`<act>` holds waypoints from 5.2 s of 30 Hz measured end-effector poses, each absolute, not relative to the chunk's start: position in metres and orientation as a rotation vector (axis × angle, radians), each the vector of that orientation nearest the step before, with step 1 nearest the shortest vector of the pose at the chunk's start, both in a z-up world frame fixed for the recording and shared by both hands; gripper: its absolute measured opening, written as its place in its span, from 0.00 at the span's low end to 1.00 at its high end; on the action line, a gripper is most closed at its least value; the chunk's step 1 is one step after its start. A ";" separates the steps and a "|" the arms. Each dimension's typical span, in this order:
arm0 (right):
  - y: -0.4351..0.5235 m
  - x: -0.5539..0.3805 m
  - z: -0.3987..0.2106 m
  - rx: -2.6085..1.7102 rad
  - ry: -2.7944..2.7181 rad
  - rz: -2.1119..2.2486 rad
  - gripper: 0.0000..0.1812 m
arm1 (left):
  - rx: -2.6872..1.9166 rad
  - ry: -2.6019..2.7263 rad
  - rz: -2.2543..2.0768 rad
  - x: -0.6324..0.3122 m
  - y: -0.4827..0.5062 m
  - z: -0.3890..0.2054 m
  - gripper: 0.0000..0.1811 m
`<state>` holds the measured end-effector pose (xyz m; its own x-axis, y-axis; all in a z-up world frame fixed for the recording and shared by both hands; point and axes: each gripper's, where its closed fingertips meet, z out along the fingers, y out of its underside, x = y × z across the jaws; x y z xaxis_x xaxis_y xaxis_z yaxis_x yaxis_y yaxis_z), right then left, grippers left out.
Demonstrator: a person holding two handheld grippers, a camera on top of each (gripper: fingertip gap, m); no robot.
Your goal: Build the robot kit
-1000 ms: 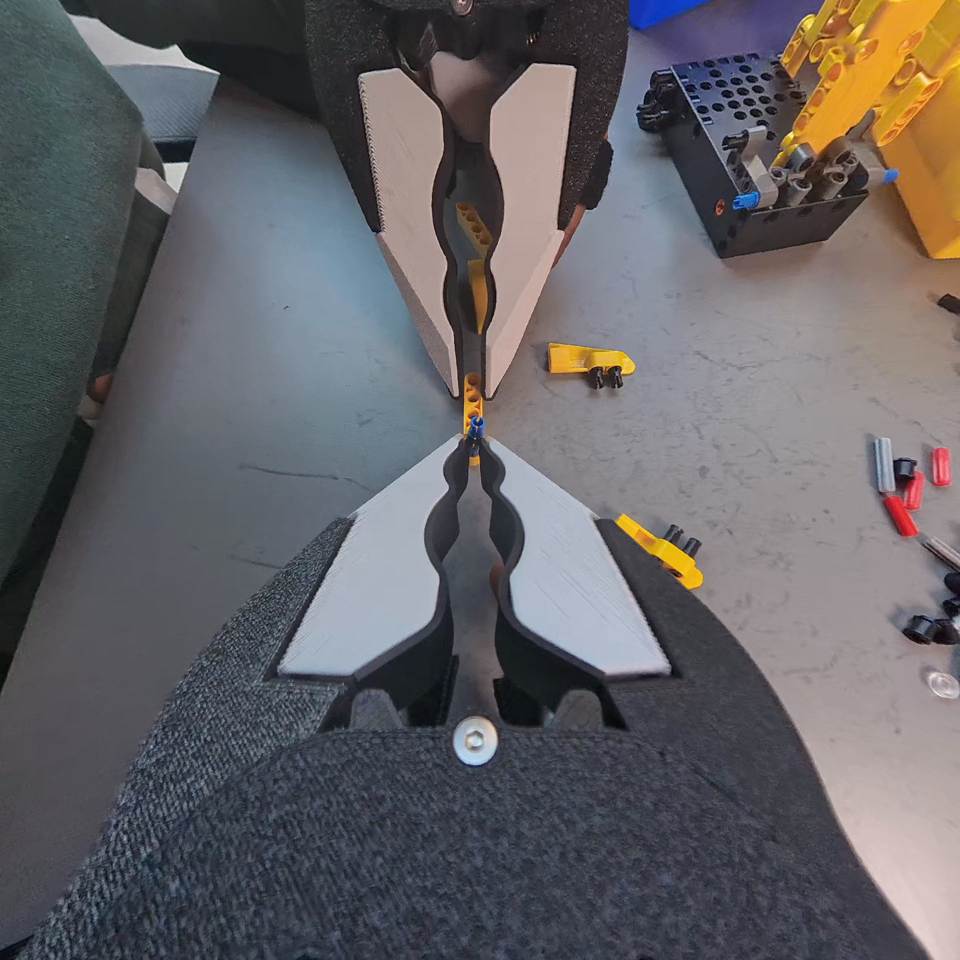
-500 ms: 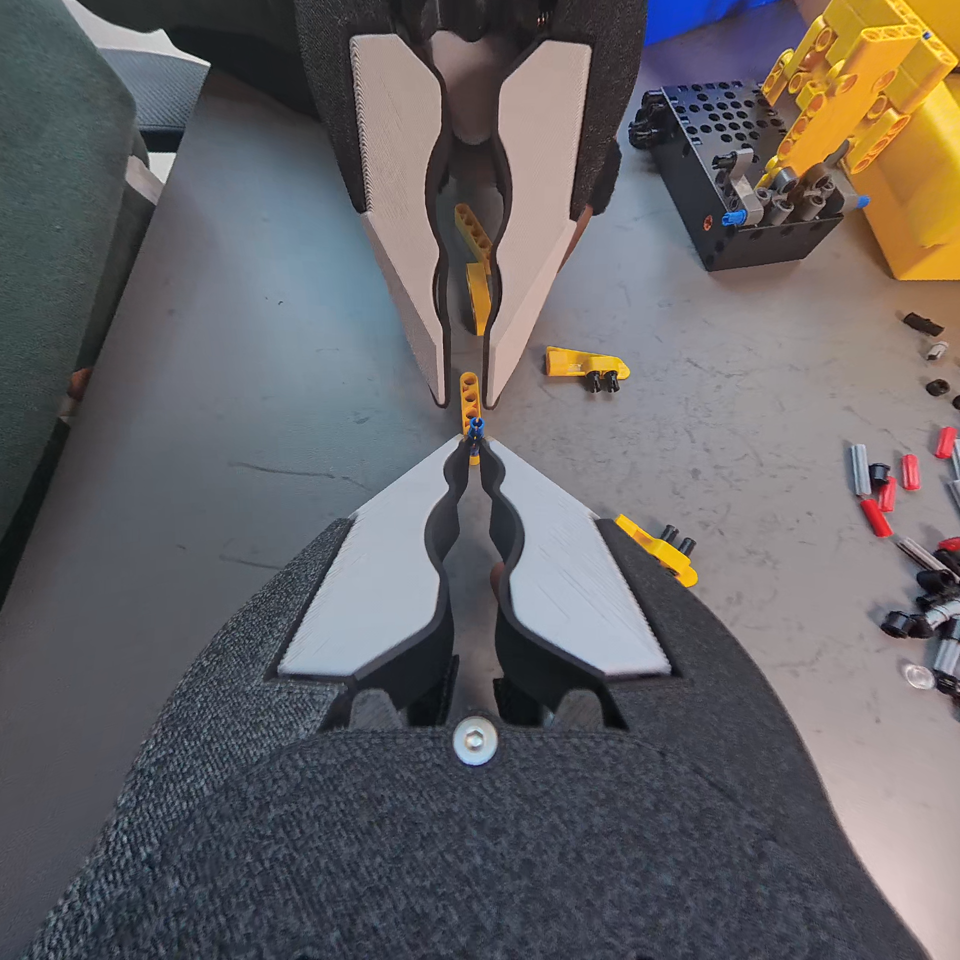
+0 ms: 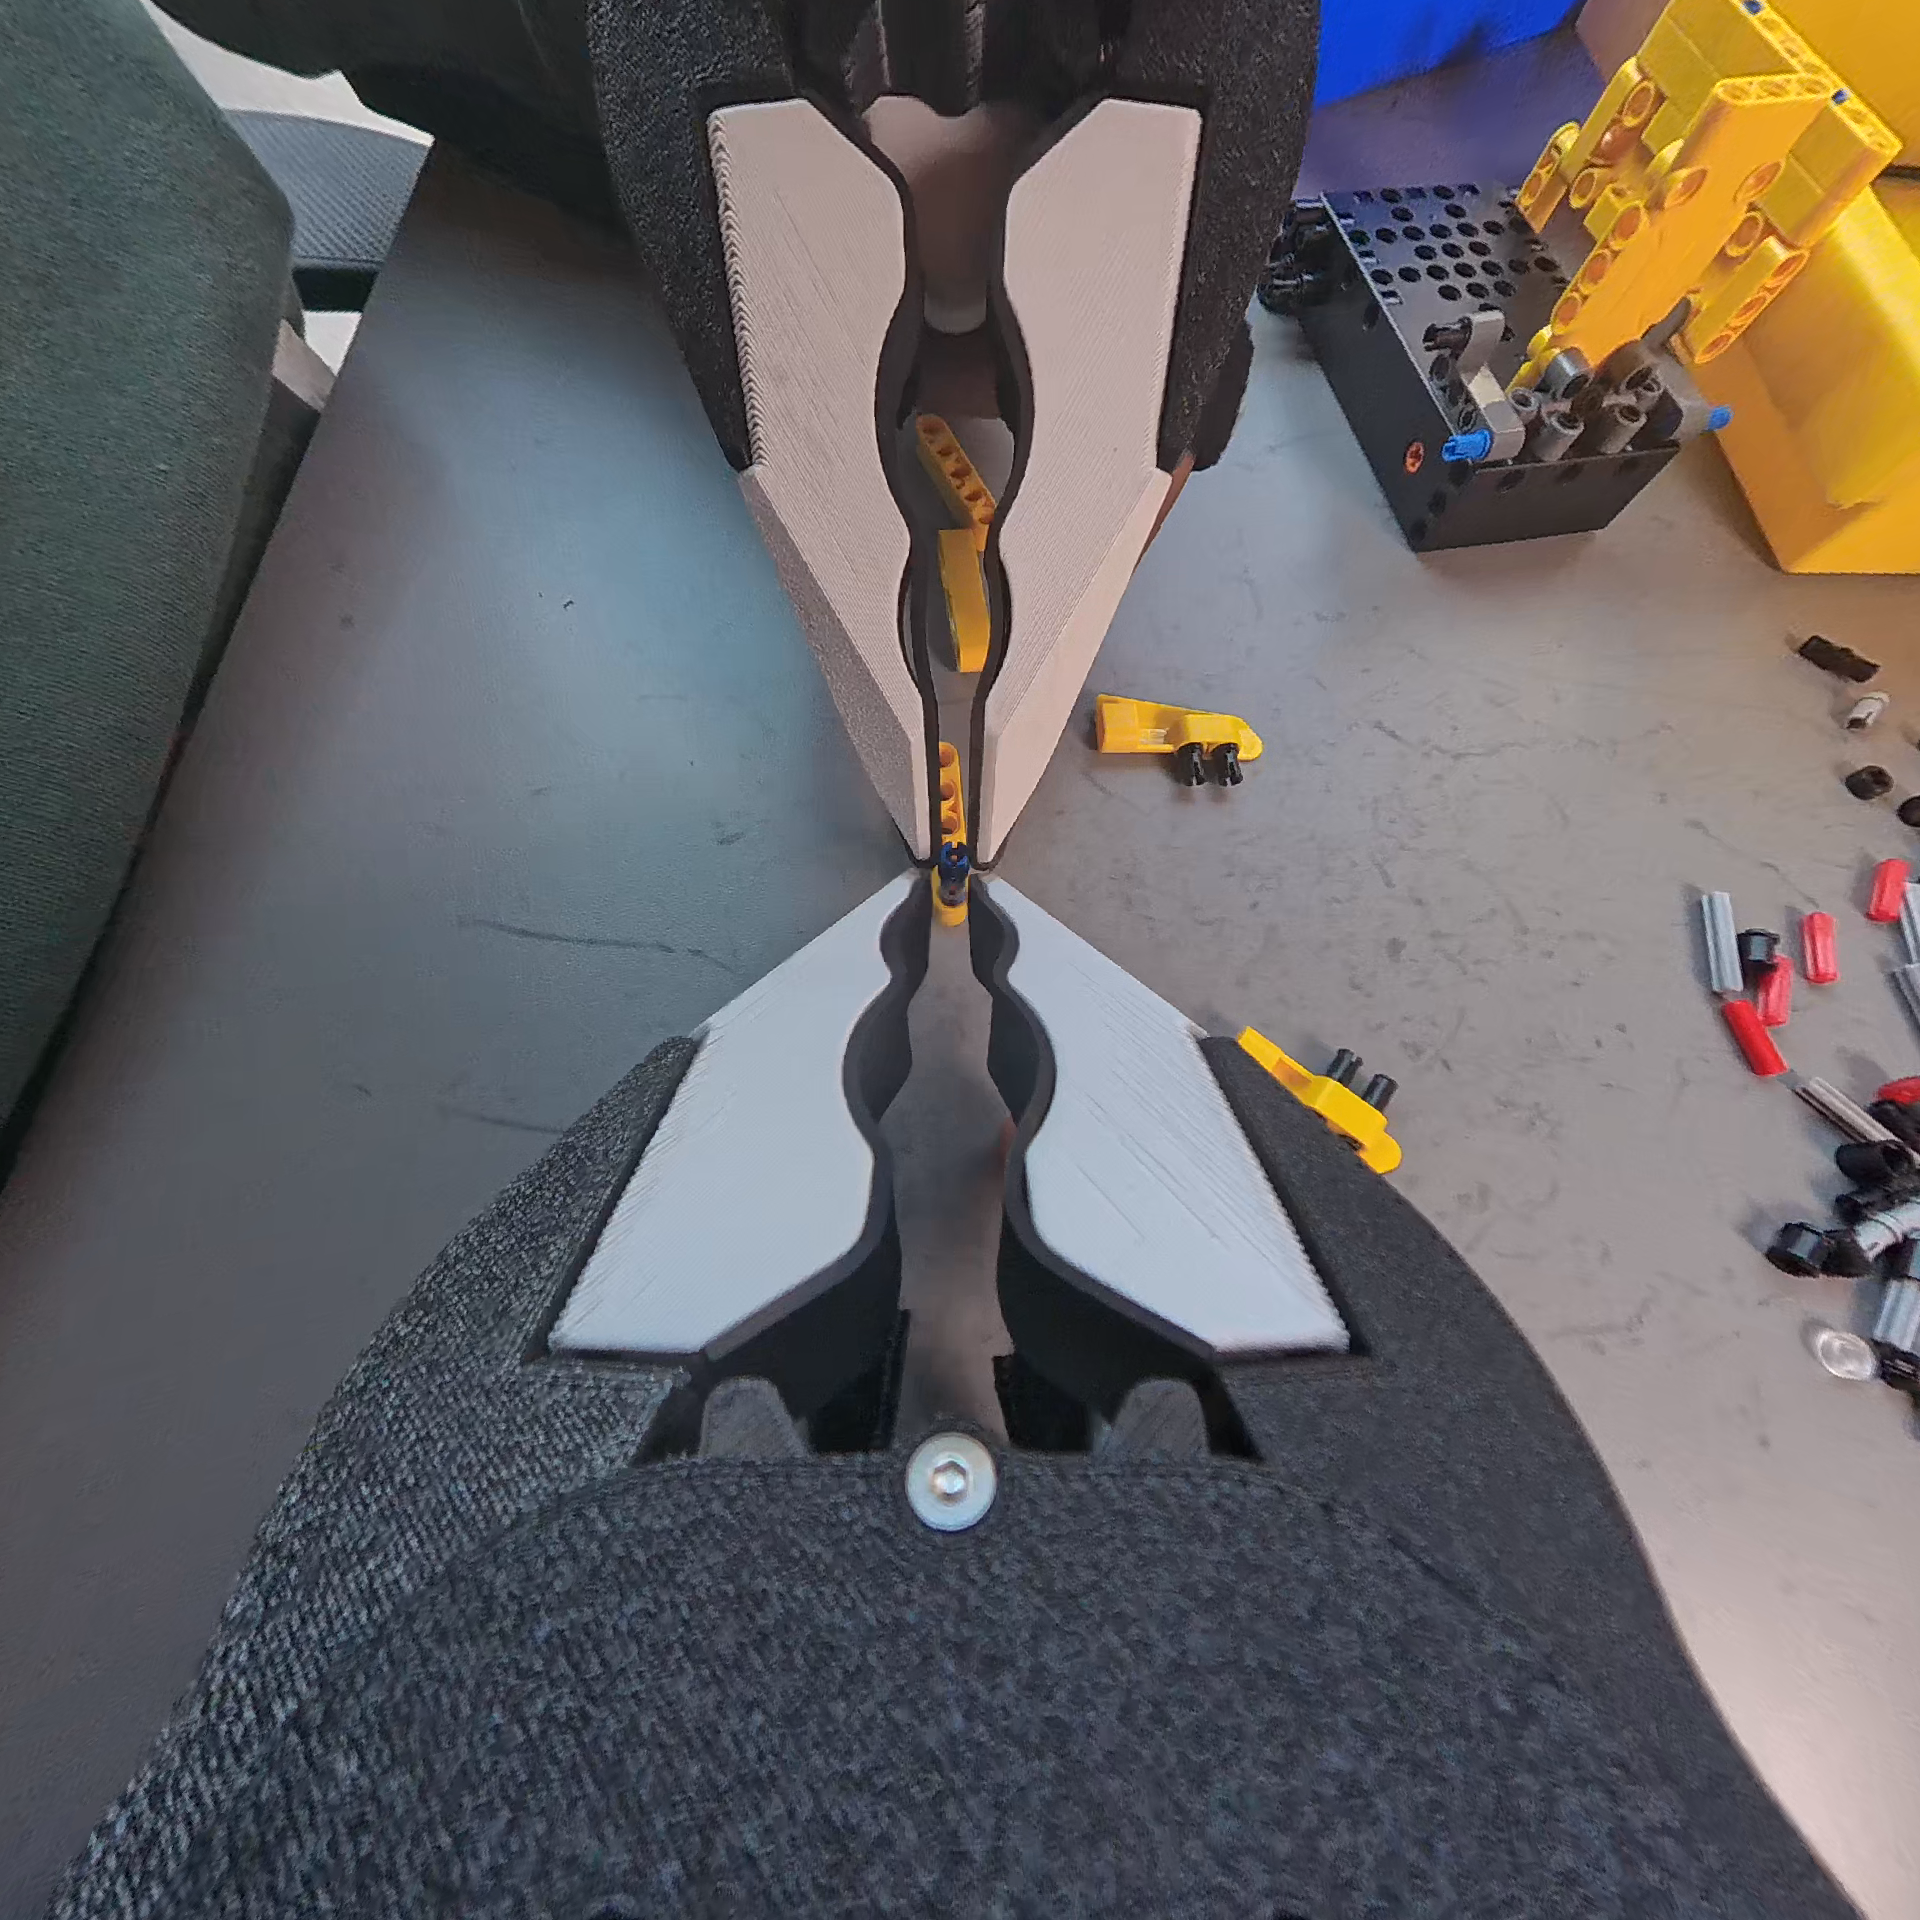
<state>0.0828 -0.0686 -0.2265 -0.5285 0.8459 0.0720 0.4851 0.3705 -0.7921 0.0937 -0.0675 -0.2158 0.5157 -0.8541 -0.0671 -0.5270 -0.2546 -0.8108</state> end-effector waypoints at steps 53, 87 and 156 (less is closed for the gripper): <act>-0.073 0.062 -0.080 -1.017 -1.353 1.850 0.03 | -1.491 0.652 -1.010 0.079 -0.069 -0.090 0.02; -0.083 0.078 -0.161 -0.992 -1.993 1.125 0.02 | -1.709 1.089 -0.557 0.088 -0.081 -0.169 0.02; -0.063 0.090 -0.229 -0.543 -2.978 -0.154 0.02 | -2.094 1.204 -0.635 0.079 -0.074 -0.241 0.03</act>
